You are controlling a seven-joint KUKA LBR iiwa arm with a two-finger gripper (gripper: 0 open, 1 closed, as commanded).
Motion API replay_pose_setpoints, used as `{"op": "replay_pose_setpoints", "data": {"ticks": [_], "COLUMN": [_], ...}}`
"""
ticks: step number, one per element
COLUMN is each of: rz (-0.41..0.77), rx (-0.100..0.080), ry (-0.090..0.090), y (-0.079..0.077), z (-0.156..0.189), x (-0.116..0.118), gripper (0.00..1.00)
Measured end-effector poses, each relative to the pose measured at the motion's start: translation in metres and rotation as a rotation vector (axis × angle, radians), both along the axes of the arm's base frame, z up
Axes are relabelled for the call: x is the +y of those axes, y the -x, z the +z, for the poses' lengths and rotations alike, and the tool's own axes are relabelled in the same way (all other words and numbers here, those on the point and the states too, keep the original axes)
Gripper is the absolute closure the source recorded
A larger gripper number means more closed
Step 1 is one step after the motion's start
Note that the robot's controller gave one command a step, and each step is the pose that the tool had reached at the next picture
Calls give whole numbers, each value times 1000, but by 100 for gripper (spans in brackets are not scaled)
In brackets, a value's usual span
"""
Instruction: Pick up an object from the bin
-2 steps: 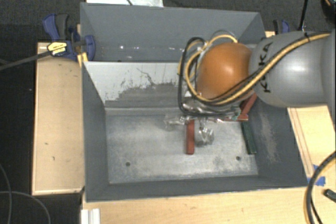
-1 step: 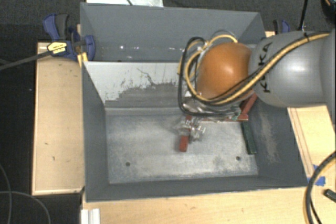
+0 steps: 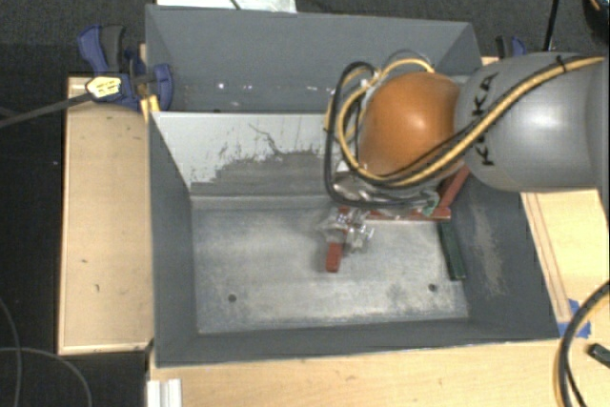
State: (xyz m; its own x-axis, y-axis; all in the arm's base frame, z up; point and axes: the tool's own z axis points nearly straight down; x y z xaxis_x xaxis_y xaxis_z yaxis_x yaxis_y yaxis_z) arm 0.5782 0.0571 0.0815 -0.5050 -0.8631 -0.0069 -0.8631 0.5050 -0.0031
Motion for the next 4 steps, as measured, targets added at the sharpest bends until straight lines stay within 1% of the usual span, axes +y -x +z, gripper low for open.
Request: {"op": "replay_pose_setpoints", "data": {"ticks": [1,3,4], "rz": [-8,-28,-42], "rx": [-1,0,-1], "ry": [1,2,2], "y": [-1,-4,-6], "z": [19,72,110], "x": [1,2,2], "gripper": [100,100,100]}}
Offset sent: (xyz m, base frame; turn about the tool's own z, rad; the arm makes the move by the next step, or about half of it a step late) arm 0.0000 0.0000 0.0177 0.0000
